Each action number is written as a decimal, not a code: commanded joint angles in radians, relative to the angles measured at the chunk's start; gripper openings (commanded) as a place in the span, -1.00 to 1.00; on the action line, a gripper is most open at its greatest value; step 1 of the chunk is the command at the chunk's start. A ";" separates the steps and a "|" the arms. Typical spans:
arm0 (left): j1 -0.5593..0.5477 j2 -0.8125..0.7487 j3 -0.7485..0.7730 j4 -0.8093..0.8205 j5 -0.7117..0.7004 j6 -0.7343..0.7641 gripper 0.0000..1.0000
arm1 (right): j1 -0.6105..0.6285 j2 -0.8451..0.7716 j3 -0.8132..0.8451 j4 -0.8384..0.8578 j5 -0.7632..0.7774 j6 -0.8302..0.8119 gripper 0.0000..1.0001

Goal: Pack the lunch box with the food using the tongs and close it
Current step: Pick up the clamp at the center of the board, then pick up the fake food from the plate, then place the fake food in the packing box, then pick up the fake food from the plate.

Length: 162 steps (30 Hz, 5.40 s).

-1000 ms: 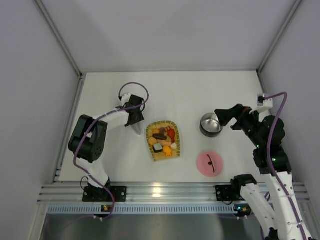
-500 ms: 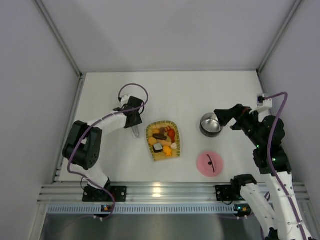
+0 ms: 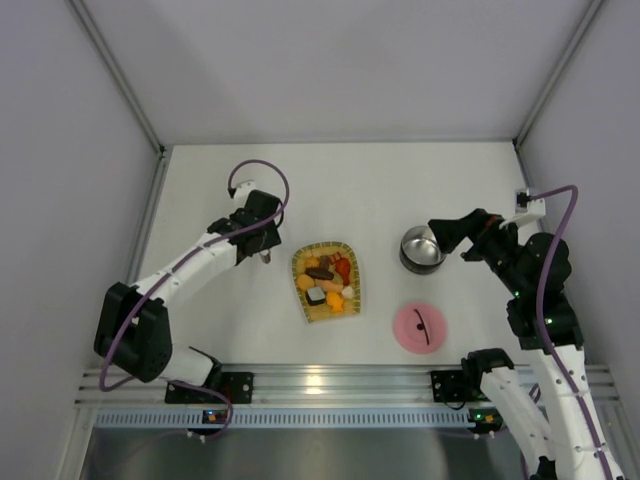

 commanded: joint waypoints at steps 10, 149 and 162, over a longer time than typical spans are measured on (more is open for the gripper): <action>-0.095 -0.207 0.071 -0.172 -0.014 0.037 -0.04 | -0.011 -0.010 -0.001 0.014 -0.015 0.016 0.99; -0.556 0.362 0.717 -0.121 0.334 0.154 0.06 | -0.011 -0.021 0.137 -0.207 0.130 -0.083 0.99; -0.556 0.032 0.470 -0.181 0.132 0.088 0.07 | -0.011 -0.021 0.124 -0.198 0.123 -0.080 0.99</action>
